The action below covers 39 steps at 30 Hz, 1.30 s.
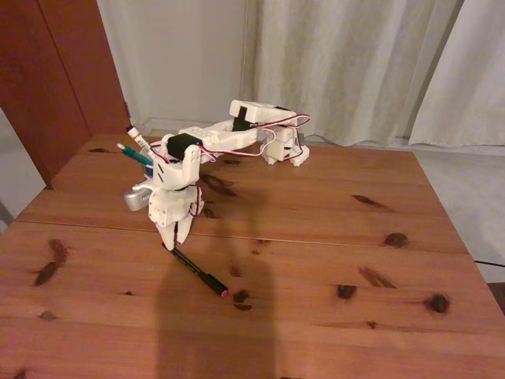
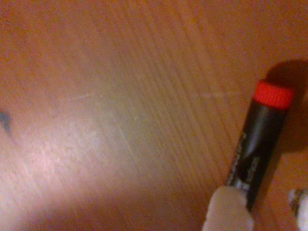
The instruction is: Clean up the desk and place the pens and markers into the cup
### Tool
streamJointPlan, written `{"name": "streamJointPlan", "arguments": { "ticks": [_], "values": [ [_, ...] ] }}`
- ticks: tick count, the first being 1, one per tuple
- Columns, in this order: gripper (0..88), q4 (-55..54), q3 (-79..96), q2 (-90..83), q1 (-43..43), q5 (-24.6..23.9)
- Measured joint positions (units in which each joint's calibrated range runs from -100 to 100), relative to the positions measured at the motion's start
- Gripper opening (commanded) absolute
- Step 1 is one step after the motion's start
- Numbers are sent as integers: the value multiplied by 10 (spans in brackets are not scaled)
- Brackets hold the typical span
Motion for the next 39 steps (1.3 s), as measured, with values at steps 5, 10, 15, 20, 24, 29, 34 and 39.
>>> {"name": "streamJointPlan", "arguments": {
  "ticks": [5, 10, 15, 20, 24, 29, 34, 39],
  "values": [
    [113, 0, 0, 0, 0, 7],
    [113, 0, 0, 0, 7, 21],
    [113, 0, 0, 0, 15, 34],
    [113, 0, 0, 0, 15, 45],
    [113, 0, 0, 8, 16, 48],
    [110, 1, 0, 8, 19, 48],
    [0, 1, 0, 8, 22, 48],
    [9, 27, -1, 8, 22, 54]
  ]
}}
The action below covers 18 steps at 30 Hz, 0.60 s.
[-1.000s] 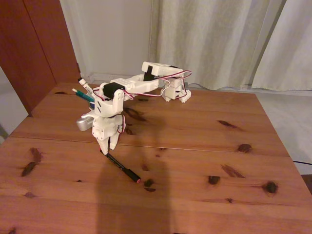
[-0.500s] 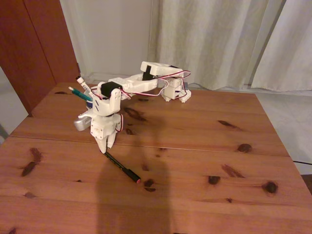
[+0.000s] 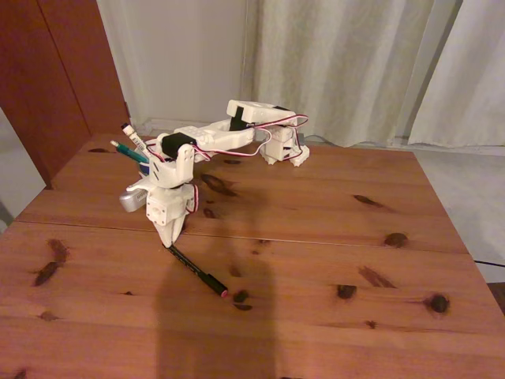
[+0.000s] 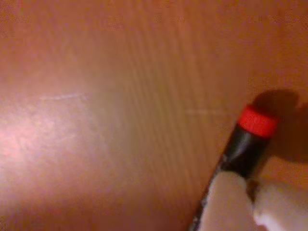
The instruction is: Clean up the desk and place the pens and markers into the cup
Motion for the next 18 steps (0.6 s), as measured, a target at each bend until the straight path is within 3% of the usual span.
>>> {"name": "streamJointPlan", "arguments": {
  "ticks": [7, 18],
  "values": [
    [9, 85, -1, 1, 1, 17],
    [9, 102, -1, -18, 1, 17]
  ]
}}
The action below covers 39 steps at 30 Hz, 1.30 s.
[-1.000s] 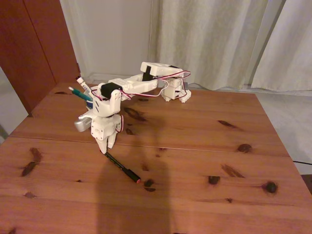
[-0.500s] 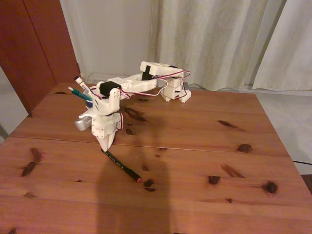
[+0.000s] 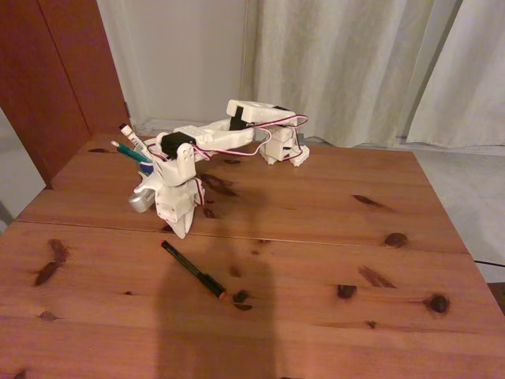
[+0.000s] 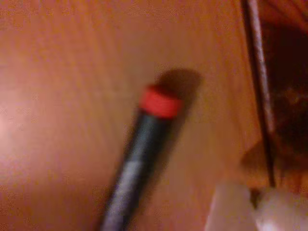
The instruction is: Clean up the desk and place the pens and markers into the cup
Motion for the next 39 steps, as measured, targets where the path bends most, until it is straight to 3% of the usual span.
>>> {"name": "streamJointPlan", "arguments": {
  "ticks": [11, 28, 39],
  "values": [
    [9, 0, 169, -131, 6, 1],
    [8, 0, 504, -514, 7, 13],
    [8, 0, 545, -536, 7, 14]
  ]
}}
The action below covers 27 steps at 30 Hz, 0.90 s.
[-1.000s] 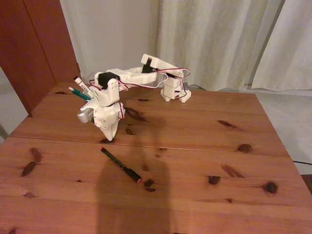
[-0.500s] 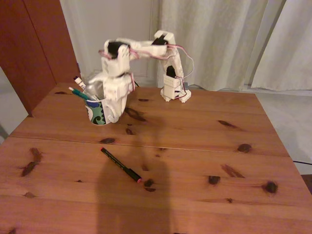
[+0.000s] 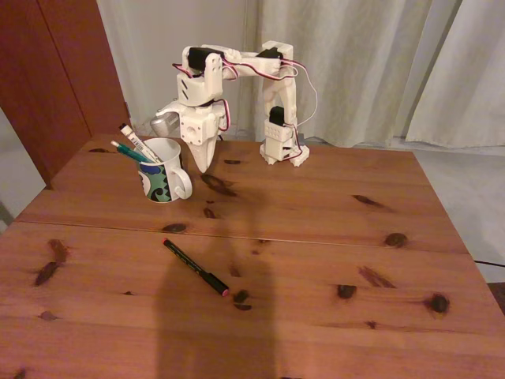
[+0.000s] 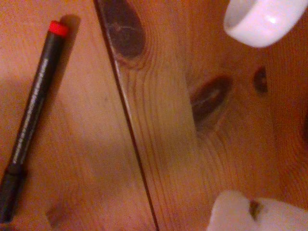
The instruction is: Clean up the desk and place the pens and markers into the cup
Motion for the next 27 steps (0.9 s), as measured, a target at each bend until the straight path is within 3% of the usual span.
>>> {"name": "streamJointPlan", "arguments": {
  "ticks": [27],
  "values": [
    [8, -33, 40, -3, -1, 0]
  ]
}}
